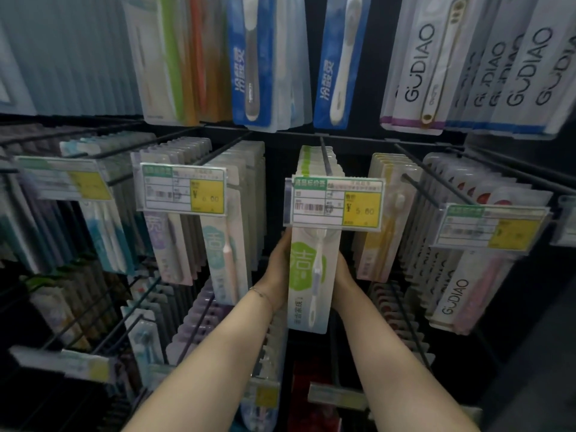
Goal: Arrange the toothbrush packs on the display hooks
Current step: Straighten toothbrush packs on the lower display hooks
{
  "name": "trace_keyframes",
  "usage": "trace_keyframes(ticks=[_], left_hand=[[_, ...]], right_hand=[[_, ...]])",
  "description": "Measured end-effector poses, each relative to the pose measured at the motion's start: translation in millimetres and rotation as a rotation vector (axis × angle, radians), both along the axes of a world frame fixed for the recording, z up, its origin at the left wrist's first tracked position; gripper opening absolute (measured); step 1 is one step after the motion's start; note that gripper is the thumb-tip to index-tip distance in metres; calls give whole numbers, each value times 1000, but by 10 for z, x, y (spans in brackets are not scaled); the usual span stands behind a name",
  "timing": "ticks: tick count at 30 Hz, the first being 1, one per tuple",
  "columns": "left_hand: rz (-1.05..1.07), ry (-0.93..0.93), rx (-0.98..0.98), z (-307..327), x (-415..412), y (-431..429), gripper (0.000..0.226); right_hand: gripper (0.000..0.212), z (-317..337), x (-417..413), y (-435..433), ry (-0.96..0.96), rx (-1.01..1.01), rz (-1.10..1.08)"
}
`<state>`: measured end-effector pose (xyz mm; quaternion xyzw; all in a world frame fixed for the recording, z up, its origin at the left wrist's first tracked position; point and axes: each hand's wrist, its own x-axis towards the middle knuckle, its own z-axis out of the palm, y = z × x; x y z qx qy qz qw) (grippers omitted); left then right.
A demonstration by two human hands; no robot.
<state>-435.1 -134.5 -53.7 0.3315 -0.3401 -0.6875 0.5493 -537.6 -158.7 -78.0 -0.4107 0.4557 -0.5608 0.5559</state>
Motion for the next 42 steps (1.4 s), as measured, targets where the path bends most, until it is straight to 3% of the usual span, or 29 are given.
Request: trace_keyframes(ticks=[4,6,8,11,14,17,22,26,30,35,39,42], left_hand=[[32,-159,87,-70,201,5,53],[31,-261,124,-321,314,-191,72],[-43,-361,143,-400,410,-145,89],[-130,-522,180,-192,493,277,53],[-176,-661,189,-245,615,433,49],[-185,-857,62,-317,766,564,28],[-171,-1242,-231,-306,1072,762,36],[-110,-1431,-359,-178,1400,921,30],[-81,-1604,-431,-96,1796,994,28],[-89,-1560,-427,-5,2309,1043,29],[-75,-1570,-433,46,2660,1011,29],[-35,-1517,-447,103,2835,944,32]], right_hand=[[51,-36,-123,57,205,-10,-49],[51,-48,-226,101,273,-19,-69],[65,2,-259,251,349,-41,-70],[60,86,-294,477,529,-62,-119],[49,141,-328,693,604,-92,-191],[35,162,-321,935,751,-136,-256],[25,216,-305,1387,1107,-264,-439],[20,374,-95,1663,1315,-304,-475],[19,481,305,1792,1356,-376,-420],[22,512,889,1815,1425,-434,-368],[21,453,1339,1767,1367,-471,-282],[30,393,1638,1641,1223,-462,-244]])
